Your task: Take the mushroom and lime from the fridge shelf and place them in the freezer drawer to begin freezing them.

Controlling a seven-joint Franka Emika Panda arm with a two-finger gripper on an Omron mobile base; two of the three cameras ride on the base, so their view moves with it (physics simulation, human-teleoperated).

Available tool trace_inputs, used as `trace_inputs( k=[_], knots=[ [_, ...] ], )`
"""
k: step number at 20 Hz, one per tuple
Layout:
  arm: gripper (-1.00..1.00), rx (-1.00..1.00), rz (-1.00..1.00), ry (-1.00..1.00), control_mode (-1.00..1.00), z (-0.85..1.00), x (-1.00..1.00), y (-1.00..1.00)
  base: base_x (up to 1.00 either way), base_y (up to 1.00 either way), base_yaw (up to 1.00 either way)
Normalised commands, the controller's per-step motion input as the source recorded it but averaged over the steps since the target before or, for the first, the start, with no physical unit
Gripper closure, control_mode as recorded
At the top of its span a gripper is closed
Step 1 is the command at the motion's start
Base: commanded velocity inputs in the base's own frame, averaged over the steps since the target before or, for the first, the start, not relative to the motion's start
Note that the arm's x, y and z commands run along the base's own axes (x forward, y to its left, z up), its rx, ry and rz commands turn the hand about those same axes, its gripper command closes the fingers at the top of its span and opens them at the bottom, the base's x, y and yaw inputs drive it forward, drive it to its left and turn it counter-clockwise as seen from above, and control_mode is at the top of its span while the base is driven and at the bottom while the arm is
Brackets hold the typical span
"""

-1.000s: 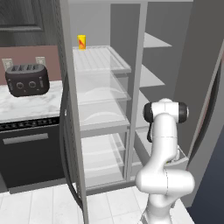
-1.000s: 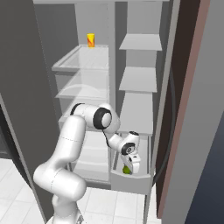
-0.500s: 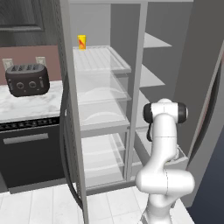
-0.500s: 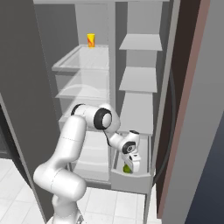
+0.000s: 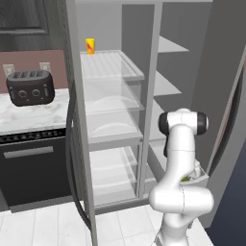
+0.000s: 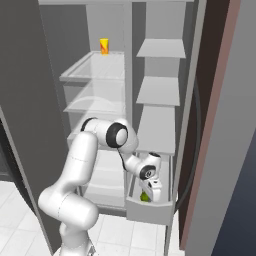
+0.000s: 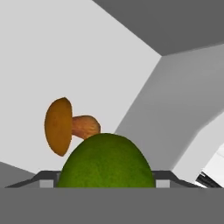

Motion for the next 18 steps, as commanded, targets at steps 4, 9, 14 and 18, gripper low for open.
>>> trace_inputs(
  k=[4,9,14,18],
  knots=[
    [1.0,0.0,0.0,-0.03,-1.0,-0.23,-1.0,0.0,0.0,0.0,0.0],
    [1.0,0.0,0.0,-0.13,-1.0,0.06,-0.56,0.0,0.0,0.0,0.0],
    [1.0,0.0,0.0,-0.06,-1.0,0.19,0.17,0.0,0.0,0.0,0.0],
    [1.0,0.0,0.0,0.0,-1.0,0.0,0.08,0.0,0.0,0.0,0.0]
  ],
)
